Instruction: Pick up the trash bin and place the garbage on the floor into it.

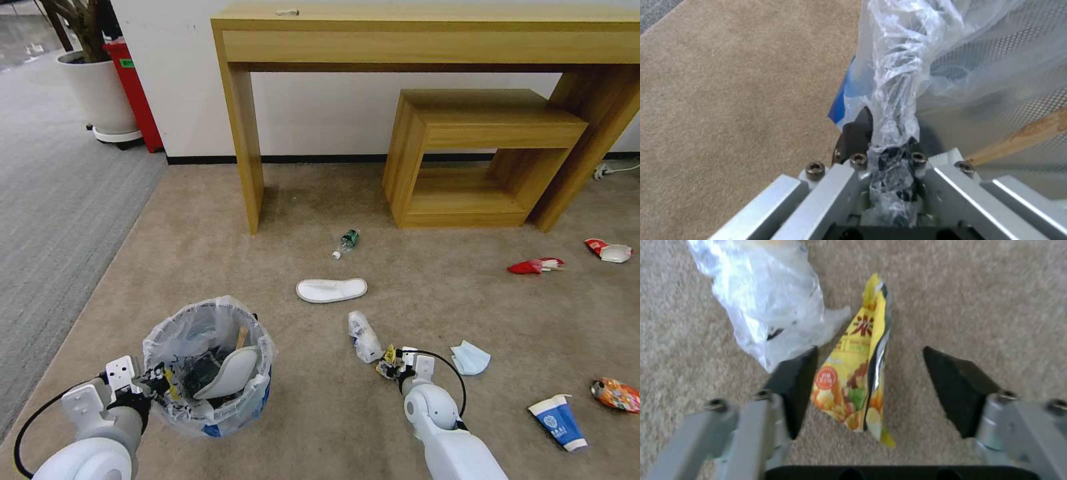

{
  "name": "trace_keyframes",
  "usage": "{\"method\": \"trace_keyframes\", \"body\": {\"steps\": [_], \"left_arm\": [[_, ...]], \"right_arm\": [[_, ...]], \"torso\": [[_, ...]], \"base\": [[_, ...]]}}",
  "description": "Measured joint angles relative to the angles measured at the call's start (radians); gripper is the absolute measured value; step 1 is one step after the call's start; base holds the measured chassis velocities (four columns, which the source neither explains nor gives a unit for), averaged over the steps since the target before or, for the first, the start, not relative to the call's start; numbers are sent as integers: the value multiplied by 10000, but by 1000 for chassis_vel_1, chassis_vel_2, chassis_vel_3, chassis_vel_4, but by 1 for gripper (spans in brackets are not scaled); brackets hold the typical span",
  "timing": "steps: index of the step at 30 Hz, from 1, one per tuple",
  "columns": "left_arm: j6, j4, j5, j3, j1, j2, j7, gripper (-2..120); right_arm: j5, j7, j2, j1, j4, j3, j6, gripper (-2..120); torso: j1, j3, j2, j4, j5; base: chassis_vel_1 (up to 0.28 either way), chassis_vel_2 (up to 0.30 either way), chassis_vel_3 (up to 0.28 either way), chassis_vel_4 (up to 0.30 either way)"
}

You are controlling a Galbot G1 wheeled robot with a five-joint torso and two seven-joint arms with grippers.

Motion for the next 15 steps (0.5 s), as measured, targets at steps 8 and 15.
{"method": "trace_keyframes", "body": {"steps": [8,15], "left_arm": [[-10,0,31,-7,62,-24,2,1],[-13,26,88,2,40,-52,3,1]], "right_arm": [[-142,-105,79,180,-433,-55,78,32],[-153,-161,39,235,-482,-108,126,11]], "torso": [[0,0,0,1,0],[0,0,0,1,0]], "base": [[0,0,0,0],[0,0,0,0]]}}
